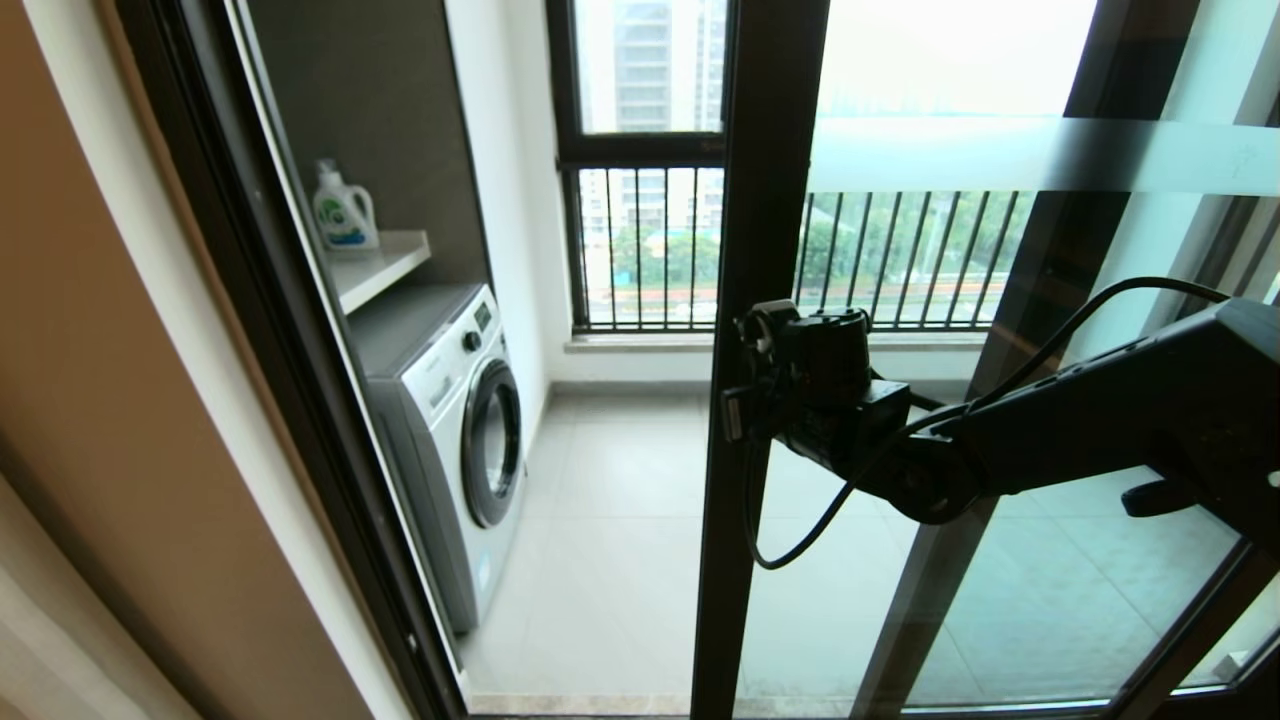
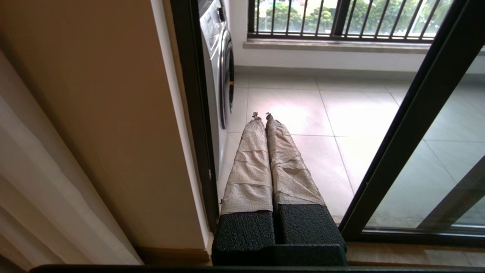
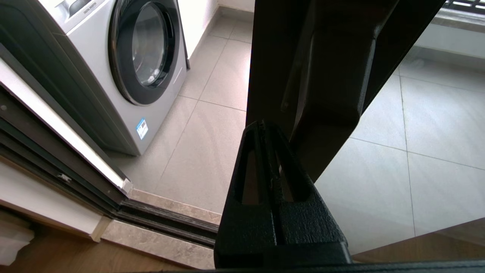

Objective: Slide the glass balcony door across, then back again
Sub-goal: Open the slid door

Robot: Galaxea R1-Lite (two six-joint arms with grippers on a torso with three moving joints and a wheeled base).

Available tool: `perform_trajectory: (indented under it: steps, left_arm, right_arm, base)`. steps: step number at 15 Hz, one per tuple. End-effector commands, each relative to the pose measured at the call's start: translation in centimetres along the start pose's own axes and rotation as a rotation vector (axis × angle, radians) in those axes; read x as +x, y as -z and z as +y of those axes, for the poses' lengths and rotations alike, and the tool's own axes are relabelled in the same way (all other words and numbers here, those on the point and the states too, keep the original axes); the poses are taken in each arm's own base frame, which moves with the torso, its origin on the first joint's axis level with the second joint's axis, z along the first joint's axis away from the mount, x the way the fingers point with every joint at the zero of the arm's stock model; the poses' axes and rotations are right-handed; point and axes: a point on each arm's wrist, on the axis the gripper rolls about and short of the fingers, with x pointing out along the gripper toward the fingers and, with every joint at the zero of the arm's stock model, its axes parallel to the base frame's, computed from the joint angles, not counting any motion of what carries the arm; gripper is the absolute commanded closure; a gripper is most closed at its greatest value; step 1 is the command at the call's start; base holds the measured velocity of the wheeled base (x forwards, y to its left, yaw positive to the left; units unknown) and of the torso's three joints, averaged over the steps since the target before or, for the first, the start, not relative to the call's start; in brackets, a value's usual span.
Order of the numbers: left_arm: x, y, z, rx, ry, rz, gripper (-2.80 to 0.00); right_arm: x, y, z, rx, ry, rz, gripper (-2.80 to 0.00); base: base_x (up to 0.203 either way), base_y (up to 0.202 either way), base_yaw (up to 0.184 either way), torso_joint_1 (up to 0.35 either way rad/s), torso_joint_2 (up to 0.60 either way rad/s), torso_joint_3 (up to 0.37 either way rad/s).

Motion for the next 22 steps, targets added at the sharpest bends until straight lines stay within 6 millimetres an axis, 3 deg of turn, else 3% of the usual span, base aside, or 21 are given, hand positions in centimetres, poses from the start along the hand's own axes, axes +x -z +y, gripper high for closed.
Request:
perform_trajectory:
  steps: [1,10,16,22]
  left_arm:
    - [0.0,0.0,0.0,-0.001,-0.001,0.002,0.00]
    - [0.0,0.0,0.0,-0.001,-0.001,0.002,0.00]
    - [0.0,0.0,0.0,-0.001,-0.001,0.002,0.00]
    - [0.0,0.0,0.0,-0.001,-0.001,0.002,0.00]
  right_arm:
    - [0.2,0.1,-1.1,0.008,0.033,0.002,0.00]
    - [0.2,1.2,-3.6,0.023,0.091,0.012,0.00]
    - [-0.5,0.8,-5.0,0.031,0.120,0.008,0.00]
    - [-1.4,0.3,-7.9,0.032,0.179,-0.008,0.00]
  base:
    - [0.000,0.000,0.000,0.000,0.00,0.000]
    - [0.000,0.000,0.000,0.000,0.00,0.000]
    - [0.000,0.000,0.000,0.000,0.00,0.000]
    - [0.000,0.000,0.000,0.000,0.00,0.000]
